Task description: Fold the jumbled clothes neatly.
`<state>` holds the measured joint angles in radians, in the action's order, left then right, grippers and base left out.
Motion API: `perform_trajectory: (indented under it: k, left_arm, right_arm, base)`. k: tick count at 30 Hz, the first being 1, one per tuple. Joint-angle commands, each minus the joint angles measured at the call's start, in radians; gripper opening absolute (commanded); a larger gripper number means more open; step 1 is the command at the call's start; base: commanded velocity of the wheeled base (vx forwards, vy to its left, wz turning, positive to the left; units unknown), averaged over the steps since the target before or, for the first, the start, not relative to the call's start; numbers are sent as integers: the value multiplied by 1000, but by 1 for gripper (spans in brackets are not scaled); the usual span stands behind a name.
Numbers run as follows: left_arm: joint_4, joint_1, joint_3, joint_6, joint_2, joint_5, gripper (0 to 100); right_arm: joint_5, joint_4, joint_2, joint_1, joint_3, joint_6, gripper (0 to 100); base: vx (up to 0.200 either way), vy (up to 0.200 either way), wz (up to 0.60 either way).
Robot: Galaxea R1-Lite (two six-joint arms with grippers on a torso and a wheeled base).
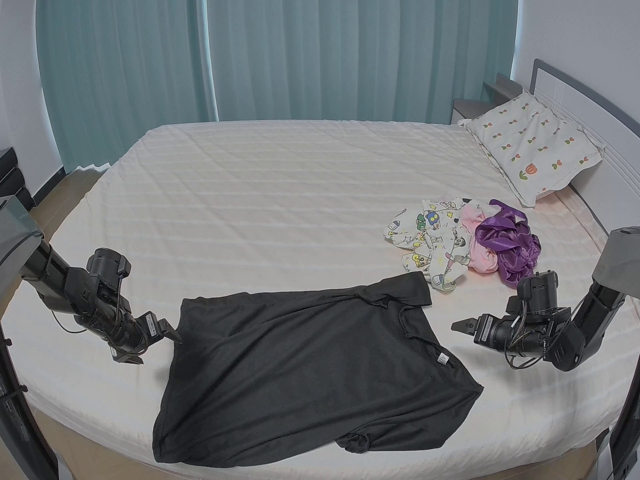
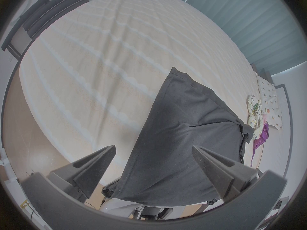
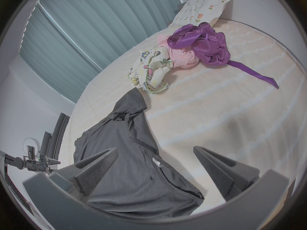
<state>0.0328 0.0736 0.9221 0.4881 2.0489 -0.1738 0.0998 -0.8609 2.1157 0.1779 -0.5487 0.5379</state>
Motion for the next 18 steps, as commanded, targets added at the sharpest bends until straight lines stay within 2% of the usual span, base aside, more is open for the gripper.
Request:
perform_trajectory:
  k: [1,9,18]
  left_arm:
    - [-1,2,-11,3,5,-1,100]
    - [-7,6,-52,1,0,-3,100]
    - [-53,2,-45,10,10,-15,100]
  right_arm:
    - [0,0,-3,2,4,1,100]
    - [-2,5,-2,2,3,1,100]
    - [0,0,0,2,3,2,100]
  base:
    - [0,200,0]
    - [0,200,0]
    - [0,0,0]
